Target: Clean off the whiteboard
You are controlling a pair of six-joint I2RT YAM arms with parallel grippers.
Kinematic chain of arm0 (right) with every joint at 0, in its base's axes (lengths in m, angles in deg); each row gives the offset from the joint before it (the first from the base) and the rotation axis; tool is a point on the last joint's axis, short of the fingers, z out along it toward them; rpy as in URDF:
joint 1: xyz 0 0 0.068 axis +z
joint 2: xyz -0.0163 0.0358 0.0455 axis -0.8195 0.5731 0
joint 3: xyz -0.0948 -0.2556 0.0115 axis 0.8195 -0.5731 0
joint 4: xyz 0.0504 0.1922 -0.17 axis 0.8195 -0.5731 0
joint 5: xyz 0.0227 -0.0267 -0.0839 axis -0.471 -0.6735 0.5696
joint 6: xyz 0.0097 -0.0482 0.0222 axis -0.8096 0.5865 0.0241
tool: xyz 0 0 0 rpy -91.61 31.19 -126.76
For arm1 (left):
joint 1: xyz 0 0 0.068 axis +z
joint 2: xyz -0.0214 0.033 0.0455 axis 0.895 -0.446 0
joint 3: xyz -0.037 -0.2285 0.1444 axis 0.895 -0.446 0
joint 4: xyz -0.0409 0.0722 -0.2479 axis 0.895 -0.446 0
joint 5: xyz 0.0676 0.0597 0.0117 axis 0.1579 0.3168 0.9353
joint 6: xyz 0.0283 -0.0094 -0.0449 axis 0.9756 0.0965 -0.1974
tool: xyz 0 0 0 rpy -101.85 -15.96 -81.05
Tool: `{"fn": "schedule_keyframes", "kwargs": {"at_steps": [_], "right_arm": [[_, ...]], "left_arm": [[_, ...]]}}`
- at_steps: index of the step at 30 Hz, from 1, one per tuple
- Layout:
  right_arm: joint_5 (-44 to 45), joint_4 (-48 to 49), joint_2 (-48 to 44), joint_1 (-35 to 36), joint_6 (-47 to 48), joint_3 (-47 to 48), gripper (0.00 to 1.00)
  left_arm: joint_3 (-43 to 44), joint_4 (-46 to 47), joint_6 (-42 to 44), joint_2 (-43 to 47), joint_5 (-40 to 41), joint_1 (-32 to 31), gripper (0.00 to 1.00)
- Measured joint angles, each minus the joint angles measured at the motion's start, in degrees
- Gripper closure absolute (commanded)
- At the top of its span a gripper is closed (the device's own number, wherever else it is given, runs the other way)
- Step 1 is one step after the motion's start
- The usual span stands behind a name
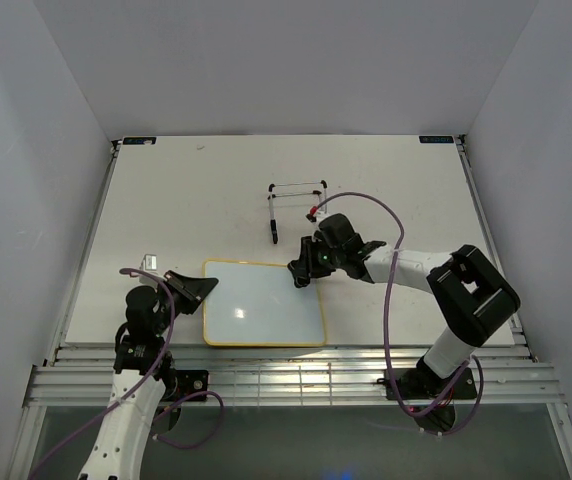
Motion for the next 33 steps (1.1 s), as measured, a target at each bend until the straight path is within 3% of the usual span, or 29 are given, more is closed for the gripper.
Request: {"fn": "schedule_keyframes", "kwargs": {"at_steps": [6, 16, 26, 33], "right_arm": [[-3.0, 3.3, -0.6, -4.4, 1.3, -3.6, 0.92], [-5.3, -0.9, -0.1, -9.7, 5.7, -3.0, 0.92], [10.6, -24.6, -11.9, -14.1, 10.6, -3.1, 0.88], [20.0, -32.2, -13.0, -16.2, 9.8, -4.4, 0.80]], "left_arm": [[1.6, -1.1, 0.4, 0.5, 0.2, -0.2, 1.00], [5.8, -4.8, 3.4, 0.8, 2.1, -0.2, 1.00], [8.7, -6.6, 6.3, 0.3, 1.7, -0.2, 1.00], [9.0, -2.3, 6.3, -1.6, -4.8, -0.2, 1.00]]}}
